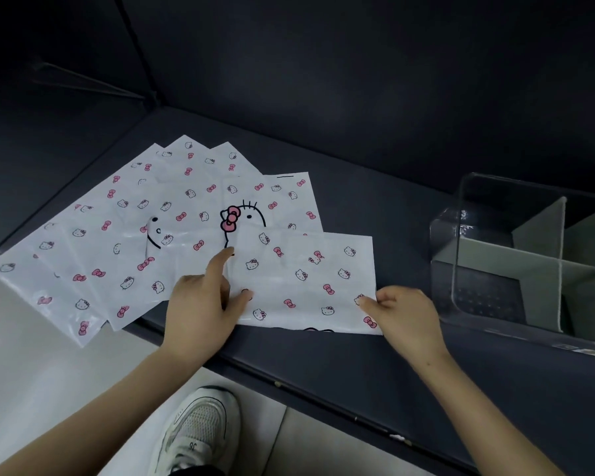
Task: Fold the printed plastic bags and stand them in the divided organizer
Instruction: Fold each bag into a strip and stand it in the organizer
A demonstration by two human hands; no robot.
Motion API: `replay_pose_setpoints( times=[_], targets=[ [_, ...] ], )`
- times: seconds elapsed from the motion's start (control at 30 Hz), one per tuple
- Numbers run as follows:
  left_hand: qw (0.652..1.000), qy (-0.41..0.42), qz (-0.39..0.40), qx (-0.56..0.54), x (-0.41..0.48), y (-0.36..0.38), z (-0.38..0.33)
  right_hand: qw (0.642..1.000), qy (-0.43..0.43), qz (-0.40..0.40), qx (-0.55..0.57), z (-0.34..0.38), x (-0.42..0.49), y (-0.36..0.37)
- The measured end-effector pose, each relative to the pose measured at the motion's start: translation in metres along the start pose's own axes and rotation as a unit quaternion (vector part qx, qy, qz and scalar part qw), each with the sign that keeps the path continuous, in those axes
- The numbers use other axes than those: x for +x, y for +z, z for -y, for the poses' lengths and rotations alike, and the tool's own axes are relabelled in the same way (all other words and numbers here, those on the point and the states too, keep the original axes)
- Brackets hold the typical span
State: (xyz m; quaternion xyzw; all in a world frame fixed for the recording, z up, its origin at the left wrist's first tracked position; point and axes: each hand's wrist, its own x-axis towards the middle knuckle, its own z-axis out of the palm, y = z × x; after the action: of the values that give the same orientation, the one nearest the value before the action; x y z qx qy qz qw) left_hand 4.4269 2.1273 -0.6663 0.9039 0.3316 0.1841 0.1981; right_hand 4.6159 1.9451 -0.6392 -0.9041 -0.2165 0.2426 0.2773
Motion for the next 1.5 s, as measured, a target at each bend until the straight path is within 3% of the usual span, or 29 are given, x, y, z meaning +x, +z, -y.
replay_pose_setpoints(
  times=[0.13, 0.2, 0.27, 0.4, 1.03, 1.07, 1.13, 1.2, 1.33, 1.5],
  targets=[
    [0.982, 0.062, -0.053, 0.171, 0.005, 0.006, -0.003, 1.000, -0.004, -0.009, -0.009, 0.001, 0.002, 0.001],
    [0.981, 0.134, -0.035, 0.135, 0.006, 0.011, -0.010, 1.000, -0.007, -0.014, -0.003, 0.002, 0.002, 0.002],
    [0.979, 0.174, 0.036, 0.101, 0.006, 0.019, -0.017, 1.000, -0.007, -0.014, 0.001, 0.002, 0.002, 0.002],
    [0.966, 0.162, 0.147, 0.135, 0.003, 0.035, -0.019, 1.000, -0.003, -0.013, -0.006, 0.002, 0.004, 0.003],
    [0.962, 0.153, 0.156, 0.166, 0.009, 0.042, -0.015, 0.996, -0.012, -0.026, -0.086, 0.001, 0.006, 0.009],
    [0.962, 0.152, 0.156, 0.167, 0.009, 0.042, -0.015, 0.984, -0.040, -0.073, -0.155, 0.002, 0.002, 0.010],
    [0.962, 0.150, 0.155, 0.166, 0.008, 0.042, -0.015, 0.923, -0.129, -0.199, -0.302, 0.002, -0.007, 0.019],
    [0.964, 0.151, 0.151, 0.162, 0.008, 0.043, -0.015, 0.900, -0.199, -0.210, -0.326, 0.001, -0.015, 0.033],
    [0.965, 0.150, 0.148, 0.157, 0.009, 0.043, -0.014, 0.923, -0.205, -0.141, -0.295, -0.011, -0.016, 0.049],
    [0.964, 0.152, 0.147, 0.163, 0.008, 0.045, -0.013, 0.933, -0.197, -0.159, -0.257, -0.051, -0.024, 0.031]
  ],
)
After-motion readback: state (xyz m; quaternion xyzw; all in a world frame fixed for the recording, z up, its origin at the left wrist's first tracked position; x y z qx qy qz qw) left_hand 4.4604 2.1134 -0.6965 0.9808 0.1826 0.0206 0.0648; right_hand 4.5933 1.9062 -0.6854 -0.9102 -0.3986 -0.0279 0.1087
